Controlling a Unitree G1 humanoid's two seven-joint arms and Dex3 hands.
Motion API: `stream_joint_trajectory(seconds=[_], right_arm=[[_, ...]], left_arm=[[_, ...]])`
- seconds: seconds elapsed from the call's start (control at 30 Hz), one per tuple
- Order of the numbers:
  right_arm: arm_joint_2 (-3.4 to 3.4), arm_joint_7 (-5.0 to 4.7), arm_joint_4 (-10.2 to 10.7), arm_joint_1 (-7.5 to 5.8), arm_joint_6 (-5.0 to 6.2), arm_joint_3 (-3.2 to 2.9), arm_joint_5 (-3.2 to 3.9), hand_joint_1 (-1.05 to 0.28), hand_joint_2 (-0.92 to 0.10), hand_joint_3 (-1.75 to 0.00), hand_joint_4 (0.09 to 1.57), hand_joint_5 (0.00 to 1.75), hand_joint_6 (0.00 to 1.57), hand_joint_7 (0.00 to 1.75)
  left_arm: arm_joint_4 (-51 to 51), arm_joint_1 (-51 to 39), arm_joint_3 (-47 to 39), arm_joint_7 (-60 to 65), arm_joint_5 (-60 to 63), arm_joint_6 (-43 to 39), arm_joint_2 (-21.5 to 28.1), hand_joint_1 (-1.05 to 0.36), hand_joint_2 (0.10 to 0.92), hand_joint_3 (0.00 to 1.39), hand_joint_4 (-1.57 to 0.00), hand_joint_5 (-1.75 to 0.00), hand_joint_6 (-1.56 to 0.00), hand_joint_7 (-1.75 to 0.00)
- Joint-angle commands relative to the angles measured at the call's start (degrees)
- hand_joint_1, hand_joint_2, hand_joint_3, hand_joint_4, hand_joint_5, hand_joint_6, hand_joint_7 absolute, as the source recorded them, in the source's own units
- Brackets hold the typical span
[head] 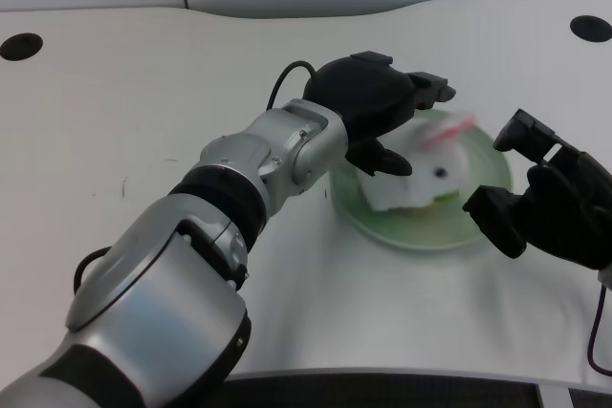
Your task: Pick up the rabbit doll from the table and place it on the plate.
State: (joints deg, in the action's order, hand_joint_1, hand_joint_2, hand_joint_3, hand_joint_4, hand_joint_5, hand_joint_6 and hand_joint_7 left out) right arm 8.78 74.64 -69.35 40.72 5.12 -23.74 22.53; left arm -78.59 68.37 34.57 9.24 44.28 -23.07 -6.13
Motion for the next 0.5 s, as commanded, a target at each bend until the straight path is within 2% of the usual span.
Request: stream_joint_trajectory(seconds=[0.03,0.23,0.37,0.5], right_arm=[[0.61,-0.01,0.4,-0.21,-0.46,-0.05,0.65,-0.59,-0.92,-0.05,1.05,1.75,0.81,1.75],[0.64,-0.14,0.5,-0.28,0.16,0.06,0.44,-0.59,-0.92,-0.06,1.05,1.75,0.82,1.75],[0.68,0.51,0.2,-0.20,0.31,-0.10,0.59,-0.59,-0.92,-0.06,1.05,1.75,0.81,1.75],[0.65,0.22,0.3,-0.22,0.34,-0.20,0.65,-0.59,-0.92,-0.05,1.05,1.75,0.81,1.75]], left_arm=[[0.1,0.6,0.6,1.1,0.6,0.4,0.9,-0.74,0.921,0.42,-0.01,-0.32,-0.15,-0.07],[0.1,0.7,1.1,0.8,0.8,0.5,1.5,-0.77,0.921,0.41,-0.04,-0.33,-0.18,-0.07],[0.2,0.8,1.5,1.0,1.0,-0.2,2.4,-0.78,0.921,0.41,-0.06,-0.33,-0.19,-0.07],[0.4,0.9,0.7,0.9,0.1,-1.5,4.2,-0.78,0.921,0.41,-0.06,-0.34,-0.19,-0.06]])
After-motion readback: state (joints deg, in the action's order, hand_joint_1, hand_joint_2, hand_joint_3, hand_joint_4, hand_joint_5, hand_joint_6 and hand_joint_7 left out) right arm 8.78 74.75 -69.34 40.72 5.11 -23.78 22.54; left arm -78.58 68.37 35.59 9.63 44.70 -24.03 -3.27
